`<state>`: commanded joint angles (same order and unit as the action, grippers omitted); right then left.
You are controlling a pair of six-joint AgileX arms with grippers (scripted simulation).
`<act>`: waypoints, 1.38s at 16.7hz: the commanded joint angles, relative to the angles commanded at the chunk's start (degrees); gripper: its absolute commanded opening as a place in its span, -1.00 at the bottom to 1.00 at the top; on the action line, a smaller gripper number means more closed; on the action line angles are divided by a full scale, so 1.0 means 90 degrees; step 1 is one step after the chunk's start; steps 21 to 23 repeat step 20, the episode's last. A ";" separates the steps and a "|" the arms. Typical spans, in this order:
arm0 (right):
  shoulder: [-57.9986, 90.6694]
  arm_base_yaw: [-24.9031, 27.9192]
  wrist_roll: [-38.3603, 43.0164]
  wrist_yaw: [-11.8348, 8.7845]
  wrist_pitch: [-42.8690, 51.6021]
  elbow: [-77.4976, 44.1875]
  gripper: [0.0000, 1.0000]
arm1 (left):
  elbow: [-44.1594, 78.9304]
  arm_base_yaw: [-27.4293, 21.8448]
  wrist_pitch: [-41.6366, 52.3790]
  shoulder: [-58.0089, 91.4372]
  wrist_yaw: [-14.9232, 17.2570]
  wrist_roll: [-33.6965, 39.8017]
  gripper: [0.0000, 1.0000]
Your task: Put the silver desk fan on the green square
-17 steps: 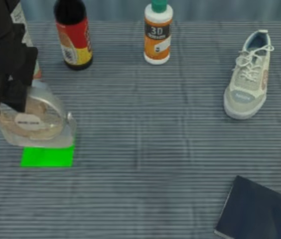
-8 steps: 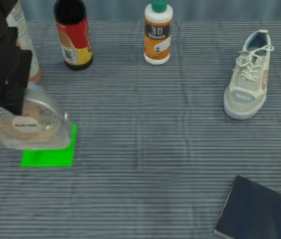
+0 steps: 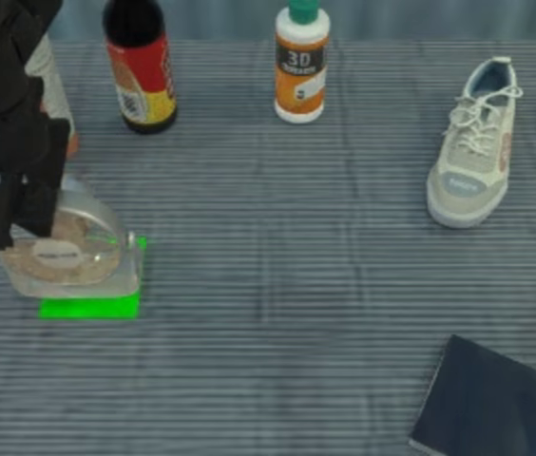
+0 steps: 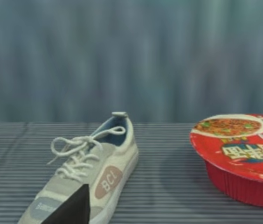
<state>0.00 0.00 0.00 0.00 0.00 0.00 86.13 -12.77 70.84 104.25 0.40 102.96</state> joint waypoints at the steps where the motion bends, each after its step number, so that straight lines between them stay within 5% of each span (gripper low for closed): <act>1: 0.0000 0.0000 0.0000 0.0000 0.0000 0.0000 1.00 | 0.0000 0.0000 0.0000 0.0000 0.0000 0.0000 -1.00; 14: 0.0000 0.0000 0.0000 0.0000 0.0000 0.0000 1.00 | 0.0000 0.0000 0.0000 0.0000 0.0000 0.0000 0.96; 23: 0.0000 0.0000 0.0000 0.0000 0.0000 0.0000 1.00 | 0.0000 0.0000 0.0000 0.0000 0.0000 0.0000 1.00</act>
